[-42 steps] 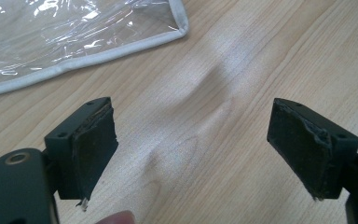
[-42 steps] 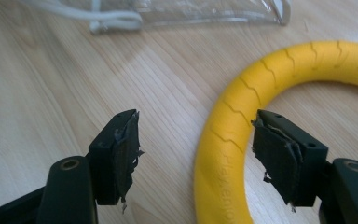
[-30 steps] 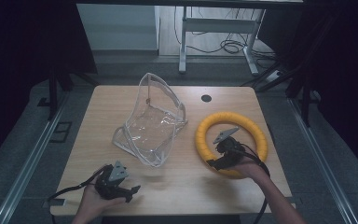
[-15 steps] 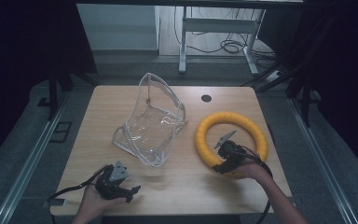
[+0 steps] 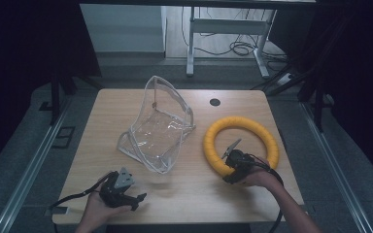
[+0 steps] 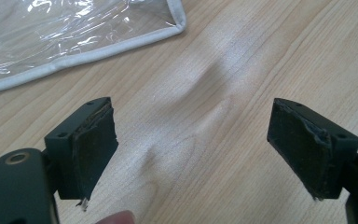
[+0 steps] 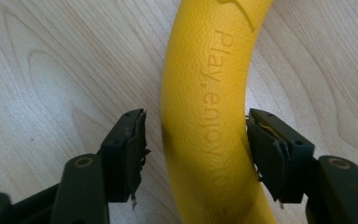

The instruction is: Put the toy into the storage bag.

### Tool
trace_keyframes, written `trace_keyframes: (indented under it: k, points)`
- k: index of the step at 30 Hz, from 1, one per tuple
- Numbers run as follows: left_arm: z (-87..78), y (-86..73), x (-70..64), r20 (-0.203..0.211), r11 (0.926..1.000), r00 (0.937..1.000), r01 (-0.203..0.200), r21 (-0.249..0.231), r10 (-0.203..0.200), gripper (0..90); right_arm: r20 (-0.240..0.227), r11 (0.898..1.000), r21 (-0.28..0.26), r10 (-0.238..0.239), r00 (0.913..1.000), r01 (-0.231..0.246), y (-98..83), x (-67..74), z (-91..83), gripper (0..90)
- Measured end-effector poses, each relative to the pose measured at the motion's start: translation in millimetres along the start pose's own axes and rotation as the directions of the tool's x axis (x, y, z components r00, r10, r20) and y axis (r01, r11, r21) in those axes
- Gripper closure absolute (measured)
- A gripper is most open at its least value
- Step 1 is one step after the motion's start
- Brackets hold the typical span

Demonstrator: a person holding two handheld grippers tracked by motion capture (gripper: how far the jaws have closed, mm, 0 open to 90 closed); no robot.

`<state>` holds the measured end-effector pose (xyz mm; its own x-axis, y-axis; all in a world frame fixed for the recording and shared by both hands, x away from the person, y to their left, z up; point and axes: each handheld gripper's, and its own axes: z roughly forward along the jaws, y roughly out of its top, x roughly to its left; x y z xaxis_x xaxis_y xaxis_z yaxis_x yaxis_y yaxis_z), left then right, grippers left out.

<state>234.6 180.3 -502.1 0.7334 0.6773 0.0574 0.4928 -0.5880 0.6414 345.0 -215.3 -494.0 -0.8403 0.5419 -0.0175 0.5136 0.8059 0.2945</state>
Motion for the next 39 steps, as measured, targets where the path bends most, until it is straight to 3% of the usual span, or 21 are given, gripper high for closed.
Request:
trace_keyframes:
  k: [11,24,30,39]
  points:
    - [1.0,-0.1,-0.3,0.001,1.0,1.0,-0.002,0.003,0.002,15.4,0.005,0.998,0.053,-0.023,0.9997,0.023,2.8,-3.1,9.2,44.5]
    - [1.7,-0.1,-0.6,-0.004,1.0,1.0,-0.002,0.005,0.002,15.4,-0.023,0.993,0.103,-0.058,0.9981,0.06,9.5,-6.6,9.6,49.7]
    - [1.8,-0.1,-0.4,-0.006,1.0,1.0,-0.002,0.005,0.002,15.4,-0.018,0.994,0.085,-0.073,0.9971,0.075,9.2,-6.1,6.6,50.3]
    - [1.4,-0.2,-0.2,-0.007,1.0,1.0,-0.002,0.002,0.002,15.4,0.0,0.998,-0.014,-0.067,0.9977,0.067,13.7,-8.4,-23.2,50.8]
